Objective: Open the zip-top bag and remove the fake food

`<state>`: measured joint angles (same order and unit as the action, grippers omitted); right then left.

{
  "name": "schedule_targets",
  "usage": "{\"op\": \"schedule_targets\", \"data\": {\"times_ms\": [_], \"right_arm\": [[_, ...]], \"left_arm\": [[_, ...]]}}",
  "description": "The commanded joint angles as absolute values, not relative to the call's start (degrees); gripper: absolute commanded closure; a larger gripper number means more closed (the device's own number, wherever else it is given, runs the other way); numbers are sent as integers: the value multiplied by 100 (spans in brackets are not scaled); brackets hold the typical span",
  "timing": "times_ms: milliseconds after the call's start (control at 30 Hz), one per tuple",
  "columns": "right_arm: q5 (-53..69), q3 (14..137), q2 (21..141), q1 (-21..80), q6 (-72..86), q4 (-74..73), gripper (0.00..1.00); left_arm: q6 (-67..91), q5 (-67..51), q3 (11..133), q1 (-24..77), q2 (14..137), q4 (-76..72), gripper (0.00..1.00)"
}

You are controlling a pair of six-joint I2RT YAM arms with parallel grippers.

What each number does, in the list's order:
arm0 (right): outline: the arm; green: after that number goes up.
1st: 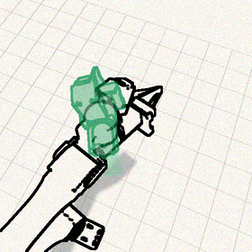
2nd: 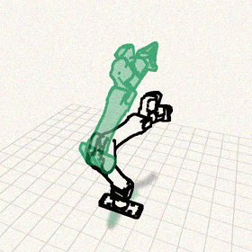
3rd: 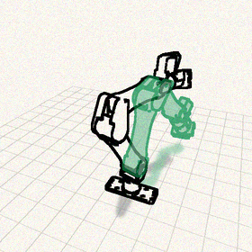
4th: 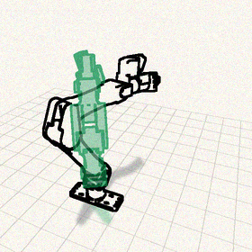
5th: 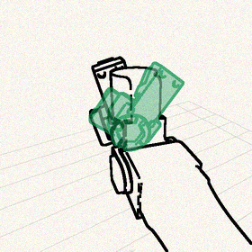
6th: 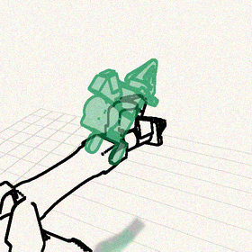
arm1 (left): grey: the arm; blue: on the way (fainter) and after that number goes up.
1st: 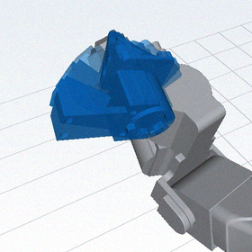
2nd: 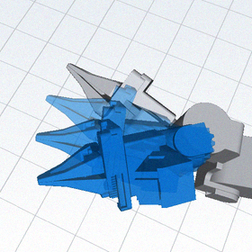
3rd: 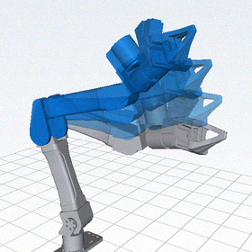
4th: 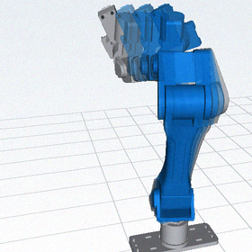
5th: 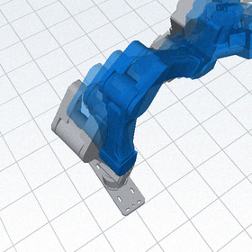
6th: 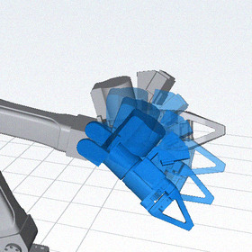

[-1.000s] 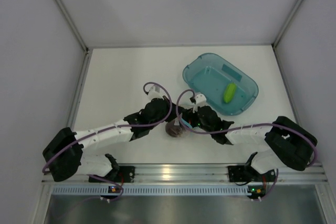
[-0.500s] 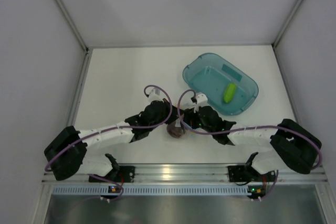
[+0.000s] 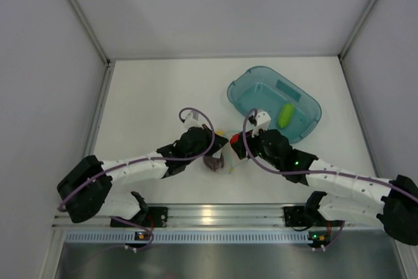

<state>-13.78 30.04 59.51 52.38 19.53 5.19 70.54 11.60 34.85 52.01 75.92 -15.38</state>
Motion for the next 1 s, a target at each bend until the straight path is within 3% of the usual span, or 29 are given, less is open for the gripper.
{"op": "schedule_targets", "data": {"times_ms": [0, 200, 300, 433, 667, 800, 900, 967], "right_arm": [[-1669, 3489, 5468, 5300, 1819, 221, 54], [-2523, 4314, 5475, 4993, 1784, -894, 53], [-2408, 4815, 5844, 4038, 2021, -1361, 53], [-2434, 5421, 6755, 3220, 2057, -1749, 52], [-1925, 6107, 8313, 2136, 2057, -1609, 40], [-1925, 6687, 9051, 1960, 1942, -1854, 29], [-1916, 6908, 9053, 1960, 1864, -1986, 3], [-1846, 6891, 8922, 1960, 1846, -2021, 1]], "left_arm": [[6996, 1274, 3323, 5142, 7585, -1749, 100], [6943, 1415, 3261, 5071, 7357, -1477, 100], [6777, 1494, 3322, 5045, 7172, -1258, 100], [6478, 1591, 3568, 5010, 6953, -739, 100], [6065, 1617, 3955, 5001, 6627, -194, 100], [5942, 1608, 4122, 5001, 6530, -44, 100], [5801, 1477, 4262, 5001, 6513, -53, 100], [5722, 1407, 4411, 5001, 6548, -53, 100]]}}
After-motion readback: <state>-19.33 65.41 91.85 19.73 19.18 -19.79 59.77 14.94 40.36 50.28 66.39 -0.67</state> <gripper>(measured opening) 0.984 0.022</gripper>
